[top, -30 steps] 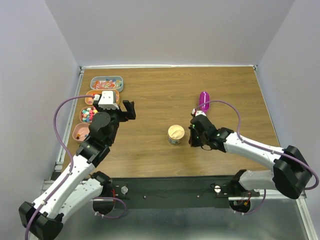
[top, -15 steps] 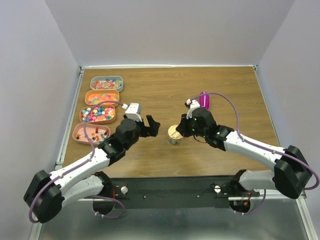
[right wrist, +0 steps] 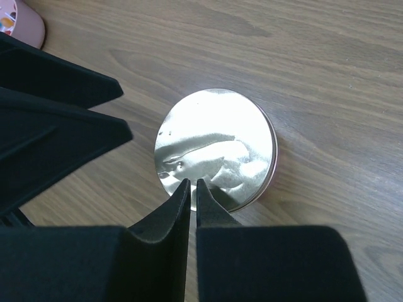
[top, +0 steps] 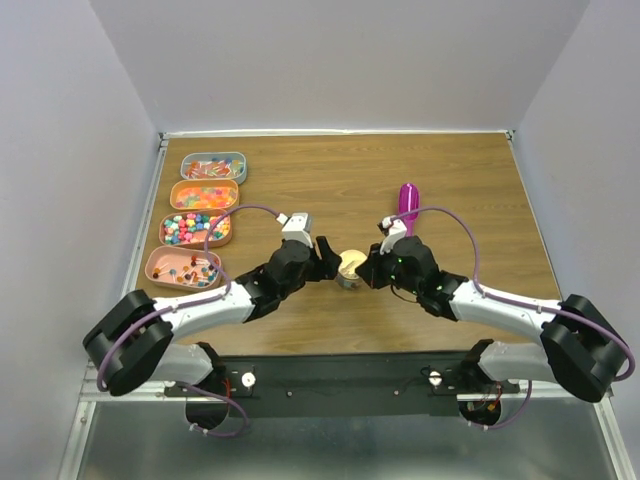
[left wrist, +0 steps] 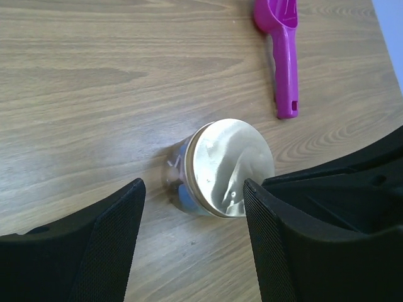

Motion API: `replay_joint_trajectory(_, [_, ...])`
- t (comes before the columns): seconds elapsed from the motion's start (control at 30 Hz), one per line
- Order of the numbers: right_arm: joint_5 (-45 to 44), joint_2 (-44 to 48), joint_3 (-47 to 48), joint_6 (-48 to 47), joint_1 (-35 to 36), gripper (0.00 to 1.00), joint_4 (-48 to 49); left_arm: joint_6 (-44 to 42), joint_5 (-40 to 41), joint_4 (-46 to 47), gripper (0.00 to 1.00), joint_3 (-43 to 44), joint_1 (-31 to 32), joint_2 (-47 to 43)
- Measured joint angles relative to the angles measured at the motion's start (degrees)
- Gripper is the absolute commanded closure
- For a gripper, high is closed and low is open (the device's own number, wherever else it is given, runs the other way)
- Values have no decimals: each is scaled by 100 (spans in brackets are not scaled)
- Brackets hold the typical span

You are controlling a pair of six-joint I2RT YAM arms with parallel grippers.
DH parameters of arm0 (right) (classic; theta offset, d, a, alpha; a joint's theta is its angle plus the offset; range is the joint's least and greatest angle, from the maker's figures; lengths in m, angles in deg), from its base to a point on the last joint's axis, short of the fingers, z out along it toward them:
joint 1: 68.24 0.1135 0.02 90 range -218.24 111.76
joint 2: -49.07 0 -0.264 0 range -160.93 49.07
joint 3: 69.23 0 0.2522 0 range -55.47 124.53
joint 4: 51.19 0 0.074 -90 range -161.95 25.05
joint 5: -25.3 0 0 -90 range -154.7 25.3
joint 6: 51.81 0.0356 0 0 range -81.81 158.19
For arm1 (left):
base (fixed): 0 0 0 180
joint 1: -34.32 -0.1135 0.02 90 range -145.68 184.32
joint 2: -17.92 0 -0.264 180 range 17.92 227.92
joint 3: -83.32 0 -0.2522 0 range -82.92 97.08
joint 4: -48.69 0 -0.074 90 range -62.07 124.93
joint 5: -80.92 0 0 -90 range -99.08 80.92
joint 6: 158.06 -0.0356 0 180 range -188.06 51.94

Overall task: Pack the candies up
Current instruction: Screw the bottle lid onto the packing bottle.

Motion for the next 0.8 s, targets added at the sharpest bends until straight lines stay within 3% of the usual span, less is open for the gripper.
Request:
replay_joint_trajectory(0.5, [-74, 319, -387, 612, -81, 93, 37, 243, 24, 157, 41, 221, 232, 960])
replay_joint_trajectory(0.8, [675, -227, -358, 1292, -881, 96, 573, 485, 22, 308, 47, 321, 232, 1189])
